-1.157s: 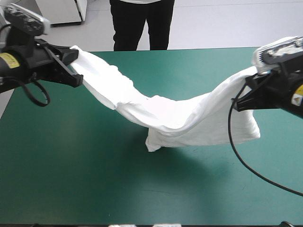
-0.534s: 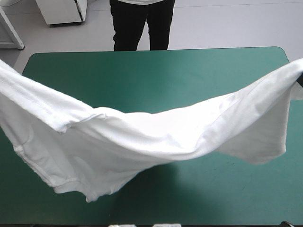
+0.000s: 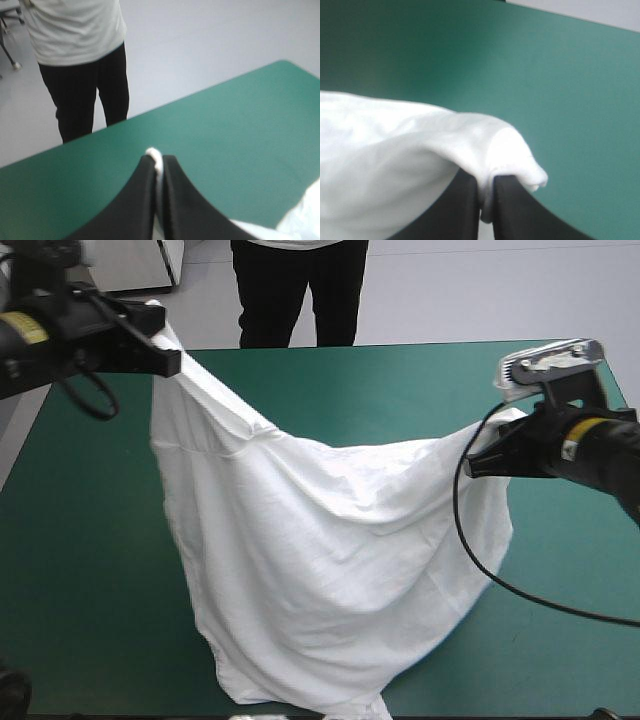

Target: Fold the cloth

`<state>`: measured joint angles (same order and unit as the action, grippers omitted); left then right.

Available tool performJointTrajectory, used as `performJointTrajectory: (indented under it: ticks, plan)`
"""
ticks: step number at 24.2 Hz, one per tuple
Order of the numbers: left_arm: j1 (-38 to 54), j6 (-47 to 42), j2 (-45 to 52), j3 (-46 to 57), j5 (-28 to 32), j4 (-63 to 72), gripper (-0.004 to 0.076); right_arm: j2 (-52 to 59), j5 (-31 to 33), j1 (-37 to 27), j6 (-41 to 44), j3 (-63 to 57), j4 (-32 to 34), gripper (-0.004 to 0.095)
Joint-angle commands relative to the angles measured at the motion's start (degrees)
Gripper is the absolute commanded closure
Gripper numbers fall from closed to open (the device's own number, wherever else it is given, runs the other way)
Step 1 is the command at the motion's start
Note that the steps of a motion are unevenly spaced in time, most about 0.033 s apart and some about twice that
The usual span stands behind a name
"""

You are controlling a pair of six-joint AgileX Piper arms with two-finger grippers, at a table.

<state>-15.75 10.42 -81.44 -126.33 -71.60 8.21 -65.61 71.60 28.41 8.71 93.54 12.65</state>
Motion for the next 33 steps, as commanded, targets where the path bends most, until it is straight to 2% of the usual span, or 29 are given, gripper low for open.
performJointTrajectory:
  ticks: [1,2,5,11,13,15,18,20,21,22,23,25,26,28,33]
  plan:
    - [-0.05,0.22,-5.46,-0.8,0.86,-0.24,0.0734,-5.08,-1.48,-0.39,0.2,0.4,6.44,0.0925]
    - [-0.05,0.81,-9.78,-0.8,3.2,-0.97,0.0734,-8.47,-3.17,-0.39,0.2,0.4,9.91,0.0926]
    - [-0.05,0.83,-15.64,-0.8,6.09,-3.93,0.0734,-13.89,-5.82,-2.04,0.2,0.4,11.09,0.0925]
    - [-0.05,-0.66,-25.09,-0.91,9.37,-6.05,0.0734,-25.56,-14.12,-10.15,-1.27,0.4,4.9,0.0925]
    - [-0.05,-2.03,-27.08,-0.91,14.61,-7.39,0.0734,-30.76,-16.48,-13.59,-1.56,0.4,4.07,0.0925]
    - [-0.05,-2.03,-28.52,-0.91,17.09,-7.5,0.0733,-34.47,-17.9,-15.21,-1.56,0.4,3.67,0.0925]
    - [-0.05,-2.03,-30.49,-0.91,14.33,-7.38,0.0686,-38.03,-19.34,-16.95,-3.21,0.51,-0.97,0.0912]
    - [0.17,-2.03,-31.59,-0.91,11.91,-6.01,0.0527,-39.79,-19.62,-18.19,-8.71,0.51,-7.37,0.0778]
    - [0.74,-1.22,-31.92,-0.91,11.79,-3.58,0.0387,-40.2,-19.99,-19.1,-10.43,1.02,-9.52,0.0618]
    - [1.2,-0.79,-32.02,-0.91,11.79,-2.52,0.0311,-40.46,-20.26,-19.56,-10.97,1.31,-10.68,0.0536]
    - [1.79,-0.79,-32.02,-0.91,11.9,-1.88,0.0249,-40.46,-20.49,-20.31,-12.09,2.09,-12.05,0.0405]
    - [2.85,-1.17,-31.9,-0.91,10.88,-1.23,0.0187,-40.46,-20.3,-21.91,-12.52,3.64,-14.36,0.0251]
    - [3.57,-1.64,-31.71,-0.91,9.64,-0.64,0.018,-40.46,-19.37,-23.18,-12.52,5.4,-15.67,0.0175]
    - [4.94,-1.91,-30.81,-0.91,6.29,2.29,0.0182,-40.32,-16.81,-24.96,-13.0,8.14,-17.26,0.0134]
    - [5.69,-1.55,-25.95,-0.91,-2.32,6.57,0.0187,-36.53,-10.96,-30.74,-18.33,10.56,-27.39,0.019]
